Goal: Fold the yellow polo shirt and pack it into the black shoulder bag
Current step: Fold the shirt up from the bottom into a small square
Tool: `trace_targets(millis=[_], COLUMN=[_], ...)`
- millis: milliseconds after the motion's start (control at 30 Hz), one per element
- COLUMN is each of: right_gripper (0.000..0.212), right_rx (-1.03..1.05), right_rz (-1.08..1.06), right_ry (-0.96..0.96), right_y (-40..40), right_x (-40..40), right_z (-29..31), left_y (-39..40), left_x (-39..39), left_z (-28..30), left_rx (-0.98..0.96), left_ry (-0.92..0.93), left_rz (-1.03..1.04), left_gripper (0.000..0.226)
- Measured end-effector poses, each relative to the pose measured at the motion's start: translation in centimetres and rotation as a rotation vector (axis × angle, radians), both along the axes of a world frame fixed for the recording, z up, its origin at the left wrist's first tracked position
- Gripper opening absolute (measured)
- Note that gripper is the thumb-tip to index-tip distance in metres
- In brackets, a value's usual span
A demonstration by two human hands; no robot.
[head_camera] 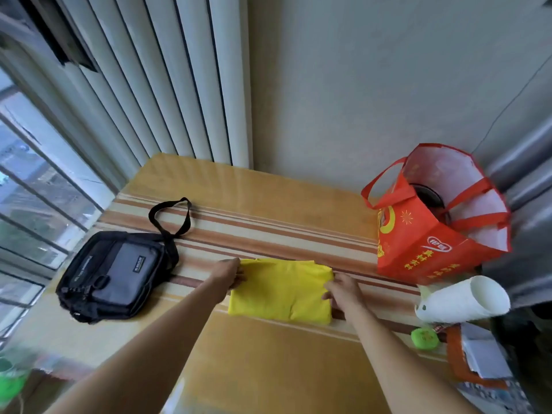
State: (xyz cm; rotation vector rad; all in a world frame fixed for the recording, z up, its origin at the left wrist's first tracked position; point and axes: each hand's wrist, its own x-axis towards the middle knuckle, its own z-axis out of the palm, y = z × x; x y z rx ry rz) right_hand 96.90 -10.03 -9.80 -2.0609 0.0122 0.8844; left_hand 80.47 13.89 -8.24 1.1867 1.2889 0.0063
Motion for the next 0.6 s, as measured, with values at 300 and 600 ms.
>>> trace_targets(millis=[300, 600], right_gripper=[0.023, 0.037], right_rx=[-0.125, -0.336], right_rz=[0.050, -0.033], right_ry=[-0.494, -0.370], right_y=[1.7, 2.8], right_x=[2.8, 1.3], right_z=[-5.4, -4.6], left_y=[2.0, 0.7], left_x=[1.9, 1.2], left_z=[-5.5, -5.5], left_rx=[0.266, 0.441], left_ry=[0.134, 0.350], left_rz=[-0.044, -0.106], left_gripper=[0.018, 0.034])
